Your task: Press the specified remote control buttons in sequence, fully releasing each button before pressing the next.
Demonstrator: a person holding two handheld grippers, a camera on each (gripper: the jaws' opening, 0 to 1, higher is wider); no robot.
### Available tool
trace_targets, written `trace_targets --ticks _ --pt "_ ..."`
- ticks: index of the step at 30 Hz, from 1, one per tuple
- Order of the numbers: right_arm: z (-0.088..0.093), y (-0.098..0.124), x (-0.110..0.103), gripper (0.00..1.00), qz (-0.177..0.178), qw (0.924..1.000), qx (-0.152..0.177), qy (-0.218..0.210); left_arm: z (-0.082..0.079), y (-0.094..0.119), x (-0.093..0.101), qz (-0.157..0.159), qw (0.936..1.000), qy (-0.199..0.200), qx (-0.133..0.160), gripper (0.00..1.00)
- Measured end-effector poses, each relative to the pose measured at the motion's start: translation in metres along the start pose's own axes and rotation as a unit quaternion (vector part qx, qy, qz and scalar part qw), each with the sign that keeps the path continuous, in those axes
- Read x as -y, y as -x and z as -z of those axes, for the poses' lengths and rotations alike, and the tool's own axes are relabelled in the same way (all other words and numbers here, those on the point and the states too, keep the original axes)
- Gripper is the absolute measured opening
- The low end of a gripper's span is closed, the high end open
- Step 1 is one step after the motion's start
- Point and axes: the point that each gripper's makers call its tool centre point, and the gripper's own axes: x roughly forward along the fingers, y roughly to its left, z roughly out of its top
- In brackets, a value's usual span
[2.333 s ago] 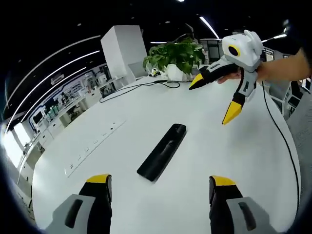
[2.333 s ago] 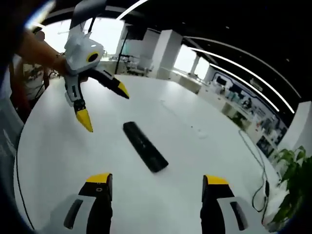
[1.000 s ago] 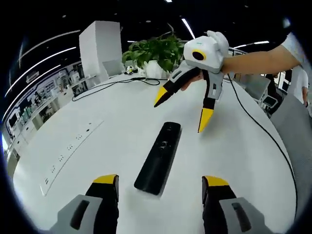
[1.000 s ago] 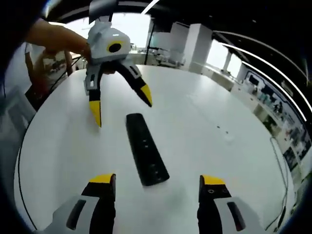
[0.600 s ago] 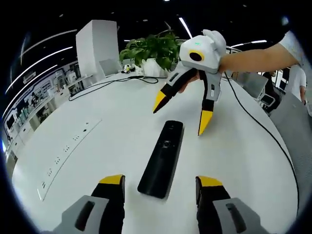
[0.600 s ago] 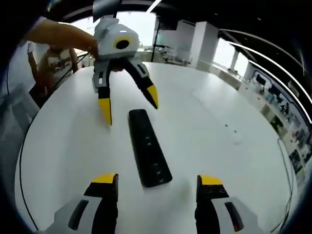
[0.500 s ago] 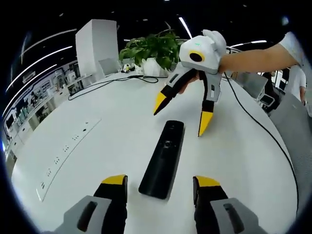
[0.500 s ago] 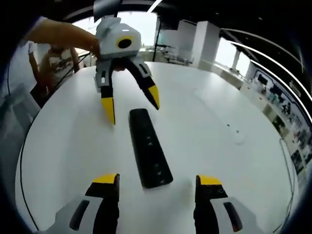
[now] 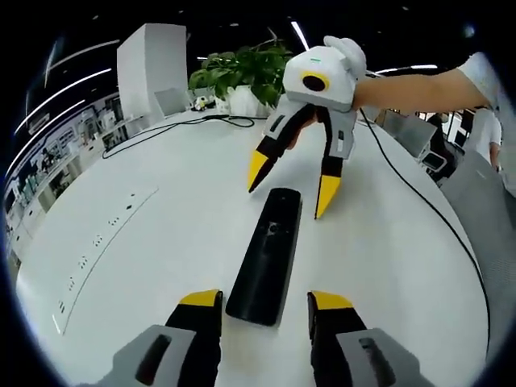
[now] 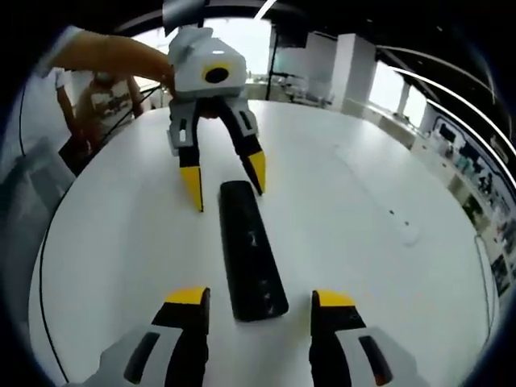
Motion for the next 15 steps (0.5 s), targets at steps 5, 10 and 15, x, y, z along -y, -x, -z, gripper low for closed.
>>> trace_targets --ticks 5,10,15 --pt "-0.0003 0.0012 -0.0036 0.39 -0.011 0.9999 -0.002 0.004 -0.0031 0.0004 0.0008 0.002 1.0 -0.005 0.0 0.39" --pt "0.0009 0.0023 -0.0026 0.3 -0.019 0.9998 -0.002 0.006 -0.0057 -0.0009 0.0007 0.005 0.9999 -0.006 -0.006 0.38" --pt "0.0016 0.0032 -0.0008 0.23 -0.02 0.9998 -0.004 0.009 -0.0056 -0.002 -0.0027 0.008 0.9998 -0.011 -0.013 0.33"
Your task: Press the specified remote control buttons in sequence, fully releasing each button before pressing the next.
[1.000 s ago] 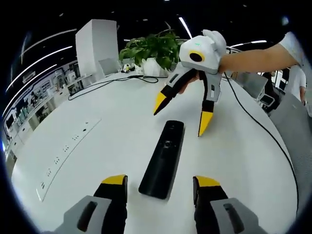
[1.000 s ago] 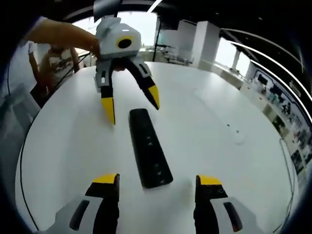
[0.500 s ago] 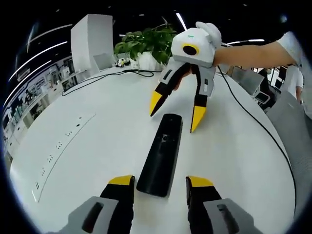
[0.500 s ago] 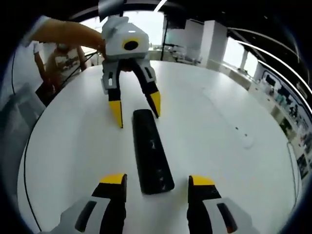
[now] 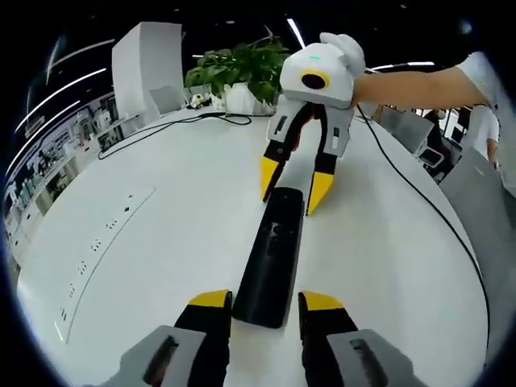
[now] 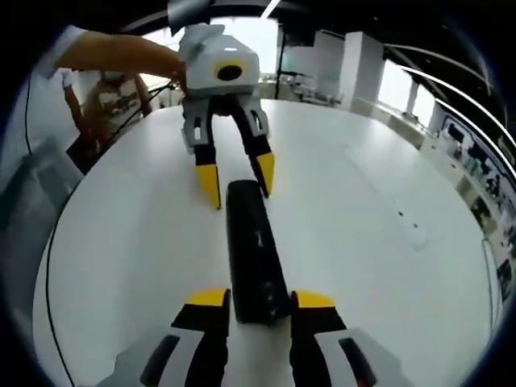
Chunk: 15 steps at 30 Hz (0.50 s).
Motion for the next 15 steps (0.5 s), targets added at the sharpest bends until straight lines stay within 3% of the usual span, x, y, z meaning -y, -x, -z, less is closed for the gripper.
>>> trace_targets --ticks 15 --pt "0.003 -0.007 0.012 0.21 -0.011 0.9997 -0.016 0.012 0.002 -0.003 -0.012 0.002 0.9998 -0.019 -0.01 0.26"
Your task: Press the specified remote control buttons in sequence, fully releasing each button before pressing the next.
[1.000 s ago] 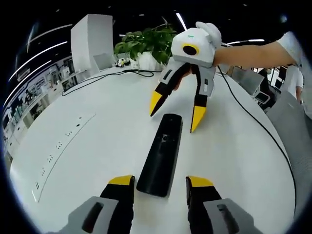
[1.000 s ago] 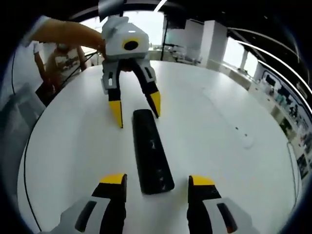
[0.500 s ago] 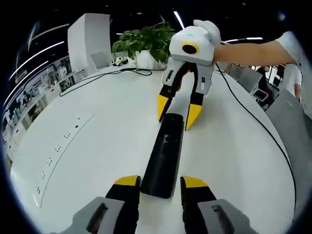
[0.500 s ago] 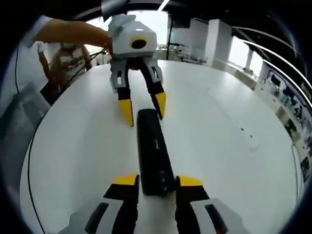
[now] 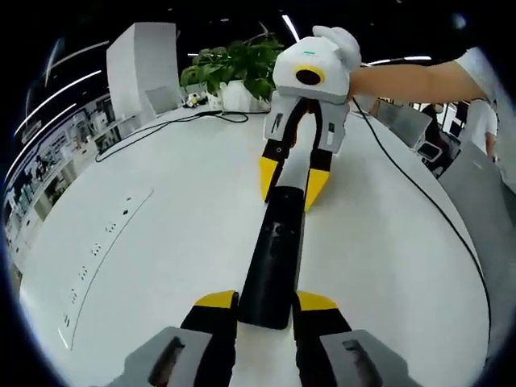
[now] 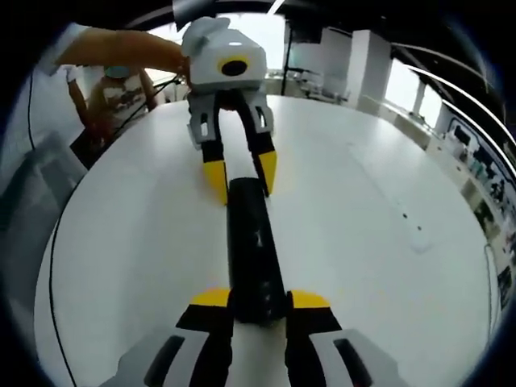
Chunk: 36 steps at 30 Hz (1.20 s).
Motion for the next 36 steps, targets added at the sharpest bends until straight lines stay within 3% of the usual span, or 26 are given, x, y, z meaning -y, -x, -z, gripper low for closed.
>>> trace_targets --ticks 6,12,27,36 --pt "-0.001 -0.001 0.0 0.2 0.004 0.9999 -0.007 0.014 0.0 0.0 0.001 -0.005 0.9997 -0.021 -0.01 0.25" --pt "-0.003 -0.003 -0.017 0.2 0.0 0.9996 -0.014 0.023 -0.001 0.003 0.023 -0.005 0.9996 -0.019 -0.021 0.25" --pt "-0.003 0.007 -0.099 0.2 -0.009 0.9998 -0.002 0.018 0.009 0.019 0.1 0.004 0.9998 -0.01 -0.017 0.25" --pt "-0.005 0.008 -0.146 0.2 -0.01 0.9998 -0.002 0.019 0.02 0.026 0.136 0.008 0.9996 -0.009 -0.025 0.25"
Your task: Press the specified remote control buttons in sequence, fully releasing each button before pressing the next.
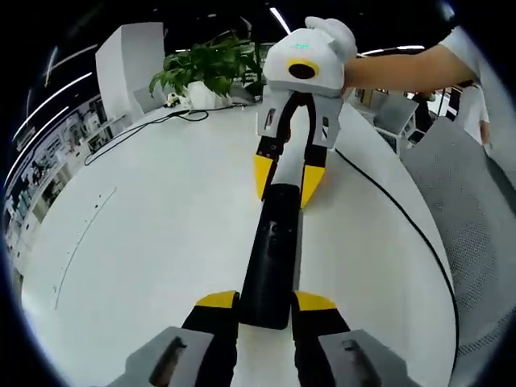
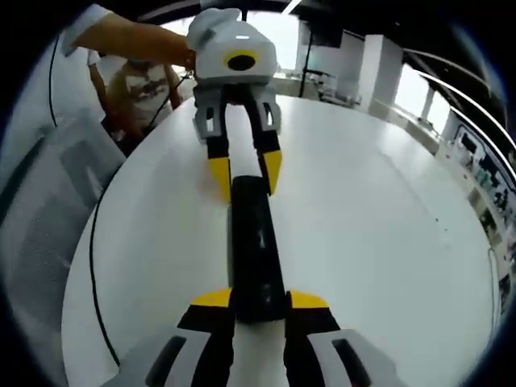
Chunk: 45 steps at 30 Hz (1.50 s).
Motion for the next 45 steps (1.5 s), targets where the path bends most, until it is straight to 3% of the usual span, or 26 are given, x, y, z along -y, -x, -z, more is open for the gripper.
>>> trace_targets --ticks 16,45 --pt "-0.001 -0.001 -0.027 0.2 0.013 0.9998 -0.013 0.005 0.008 0.002 0.023 0.002 0.9995 -0.019 -0.025 0.25" --pt "0.004 0.0 -0.027 0.21 0.004 0.9999 -0.014 0.005 0.009 -0.003 0.027 0.01 0.9988 -0.008 -0.048 0.25"
